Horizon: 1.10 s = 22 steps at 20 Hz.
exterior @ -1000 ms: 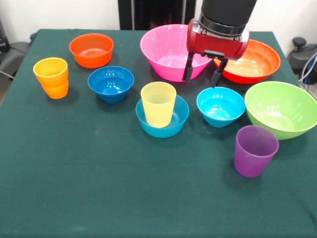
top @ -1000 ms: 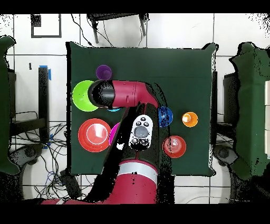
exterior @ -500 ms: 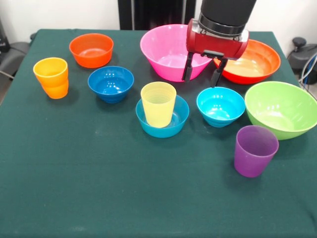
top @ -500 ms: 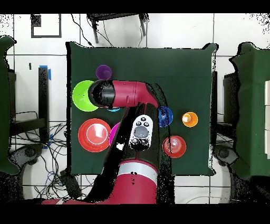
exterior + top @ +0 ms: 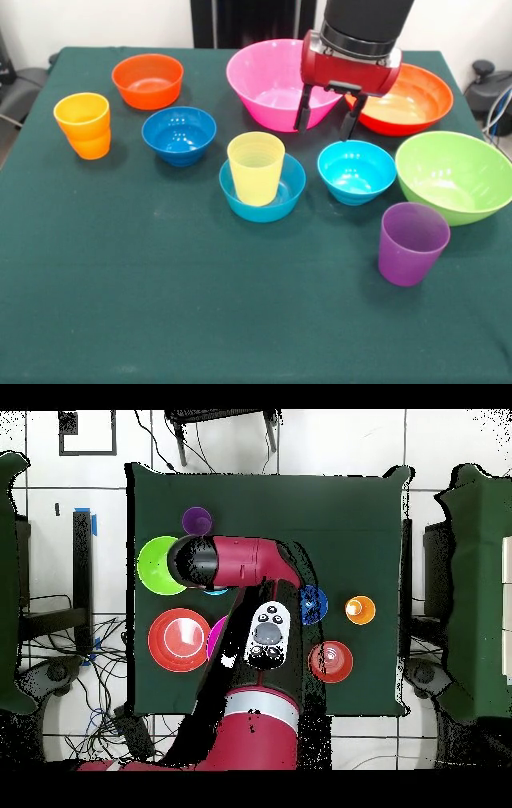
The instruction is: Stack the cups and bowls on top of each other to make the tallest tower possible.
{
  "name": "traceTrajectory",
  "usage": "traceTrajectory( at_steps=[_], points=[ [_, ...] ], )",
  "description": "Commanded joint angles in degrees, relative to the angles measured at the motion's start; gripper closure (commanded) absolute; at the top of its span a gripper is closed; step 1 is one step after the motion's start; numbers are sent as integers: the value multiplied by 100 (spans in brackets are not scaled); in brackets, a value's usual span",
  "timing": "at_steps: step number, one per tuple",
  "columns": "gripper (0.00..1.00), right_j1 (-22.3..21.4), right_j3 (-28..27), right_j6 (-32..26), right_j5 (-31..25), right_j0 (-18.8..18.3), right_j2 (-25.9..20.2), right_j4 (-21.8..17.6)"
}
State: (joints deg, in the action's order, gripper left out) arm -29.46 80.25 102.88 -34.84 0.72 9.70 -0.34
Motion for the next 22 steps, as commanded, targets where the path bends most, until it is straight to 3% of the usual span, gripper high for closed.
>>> traceTrajectory(
  at_steps=[1, 7, 10, 12, 14, 22],
  points=[
    [0, 173, 210, 467, 685, -187, -529, -163],
    [0, 10, 427, 300, -488, -404, -564, 75],
    [0, -166, 654, 34, -816, -673, -717, 134],
    [0, -219, 676, -486, -1085, -872, -894, -11],
    [0, -251, 724, -639, -875, -974, -962, -155],
    [0, -513, 933, -815, -1084, -1352, -1227, -273]
  ],
)
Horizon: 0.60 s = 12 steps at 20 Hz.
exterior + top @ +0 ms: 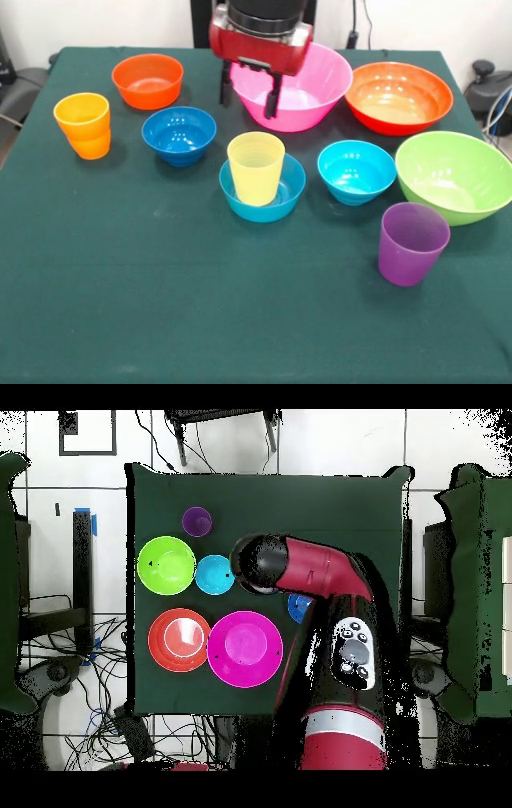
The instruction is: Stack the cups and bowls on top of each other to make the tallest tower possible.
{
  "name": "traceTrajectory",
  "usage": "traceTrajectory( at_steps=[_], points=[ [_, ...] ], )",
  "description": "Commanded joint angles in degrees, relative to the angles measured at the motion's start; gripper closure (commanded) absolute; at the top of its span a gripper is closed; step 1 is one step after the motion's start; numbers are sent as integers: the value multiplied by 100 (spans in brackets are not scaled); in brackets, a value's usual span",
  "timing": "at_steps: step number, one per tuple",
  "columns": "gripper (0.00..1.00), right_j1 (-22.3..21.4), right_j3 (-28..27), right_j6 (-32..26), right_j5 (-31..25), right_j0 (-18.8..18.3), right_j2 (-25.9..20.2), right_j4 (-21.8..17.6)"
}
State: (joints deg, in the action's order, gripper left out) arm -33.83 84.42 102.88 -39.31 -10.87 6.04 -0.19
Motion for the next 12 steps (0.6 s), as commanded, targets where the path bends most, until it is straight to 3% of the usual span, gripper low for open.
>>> traceTrajectory(
  at_steps=[1, 5, 11, 12],
  points=[
    [0, -100, 512, -886, -622, -232, -890, -347],
    [0, -185, 724, -1029, -232, -405, -1011, -545],
    [0, -195, 1034, -874, 1263, -630, -1252, -1032],
    [0, -196, 1059, -849, 1229, -667, -1299, -1045]
  ],
)
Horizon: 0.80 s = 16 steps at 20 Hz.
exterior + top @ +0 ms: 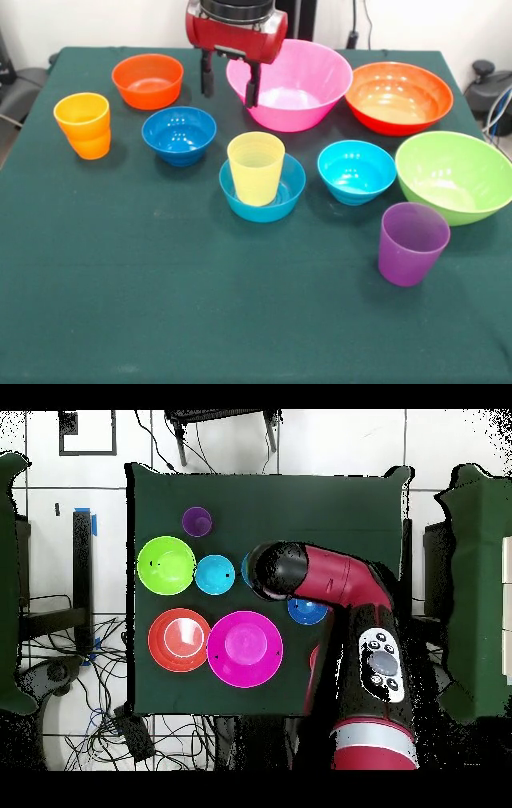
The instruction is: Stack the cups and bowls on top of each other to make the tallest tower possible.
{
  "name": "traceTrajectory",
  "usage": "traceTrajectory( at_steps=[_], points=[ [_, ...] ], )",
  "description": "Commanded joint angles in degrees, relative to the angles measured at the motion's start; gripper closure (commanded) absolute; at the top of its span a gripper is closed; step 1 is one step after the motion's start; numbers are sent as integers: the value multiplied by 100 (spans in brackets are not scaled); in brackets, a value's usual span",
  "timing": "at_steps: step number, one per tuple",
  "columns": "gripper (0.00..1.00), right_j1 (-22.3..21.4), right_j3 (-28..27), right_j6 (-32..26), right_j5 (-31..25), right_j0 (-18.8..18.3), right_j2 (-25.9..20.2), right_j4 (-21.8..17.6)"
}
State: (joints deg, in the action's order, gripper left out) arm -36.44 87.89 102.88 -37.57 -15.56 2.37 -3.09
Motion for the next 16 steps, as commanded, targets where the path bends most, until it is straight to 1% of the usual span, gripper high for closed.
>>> traceTrajectory(
  at_steps=[1, 3, 4, 7, 9, 10, 11, 13, 16],
  points=[
    [0, 66, 712, -844, 918, -231, -964, -753],
    [0, 45, 712, -852, 315, -256, -969, -703],
    [0, 12, 748, -942, 110, -312, -1031, -710],
    [0, -101, 897, -924, 35, -443, -1126, -723],
    [0, -189, 948, -925, 330, -462, -1104, -917],
    [0, -244, 1057, -904, 687, -539, -1166, -1013],
    [0, -291, 1150, -875, 852, -612, -1231, -1045],
    [0, -299, 1153, -868, 634, -640, -1245, -1069],
    [0, -401, 1270, -934, 302, -791, -1335, -1064]
  ],
)
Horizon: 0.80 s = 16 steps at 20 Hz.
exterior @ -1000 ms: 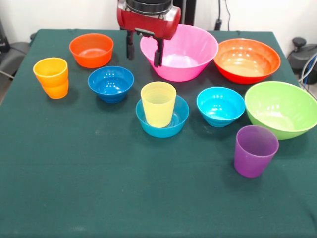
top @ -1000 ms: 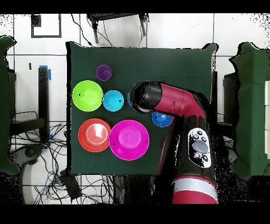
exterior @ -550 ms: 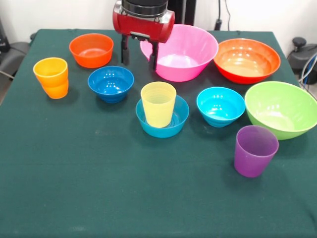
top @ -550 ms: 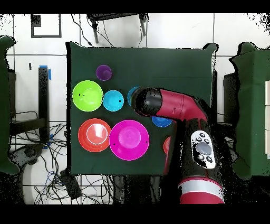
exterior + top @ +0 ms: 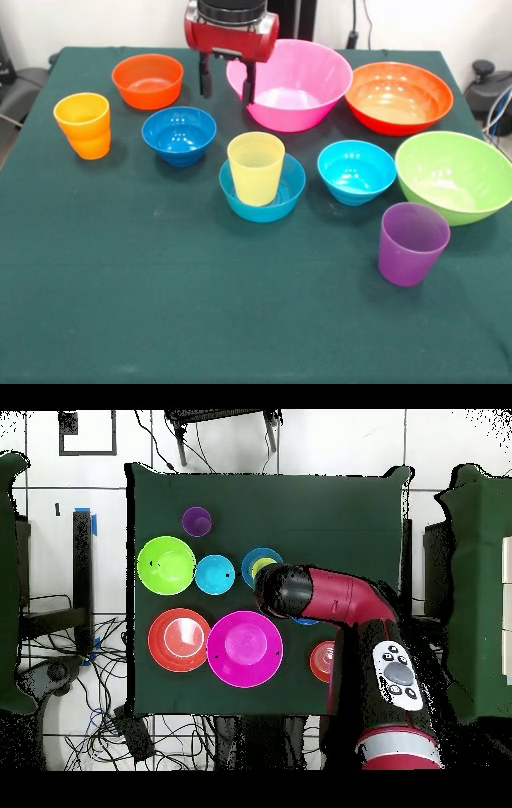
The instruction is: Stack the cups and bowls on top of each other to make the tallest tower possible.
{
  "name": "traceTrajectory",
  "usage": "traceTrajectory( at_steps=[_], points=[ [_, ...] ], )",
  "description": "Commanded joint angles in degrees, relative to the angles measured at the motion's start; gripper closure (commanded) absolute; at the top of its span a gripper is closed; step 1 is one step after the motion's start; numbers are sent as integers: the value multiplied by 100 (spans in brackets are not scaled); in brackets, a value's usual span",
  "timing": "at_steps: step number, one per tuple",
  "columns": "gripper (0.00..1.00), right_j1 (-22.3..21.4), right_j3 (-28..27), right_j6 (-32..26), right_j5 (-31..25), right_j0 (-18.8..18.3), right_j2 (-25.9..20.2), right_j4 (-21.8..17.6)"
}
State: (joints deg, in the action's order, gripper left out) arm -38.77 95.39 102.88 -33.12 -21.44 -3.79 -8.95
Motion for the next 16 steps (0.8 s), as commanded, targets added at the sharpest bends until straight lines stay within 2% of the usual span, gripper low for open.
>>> traceTrajectory(
  at_steps=[1, 9, 11, 16],
  points=[
    [0, -230, 566, -990, -227, -266, -769, -489],
    [0, -819, 887, -1324, -772, -796, -1115, -475],
    [0, -850, 882, -1302, -742, -875, -1161, -531],
    [0, -612, 957, -1420, -394, -1303, -1407, -717]
  ],
)
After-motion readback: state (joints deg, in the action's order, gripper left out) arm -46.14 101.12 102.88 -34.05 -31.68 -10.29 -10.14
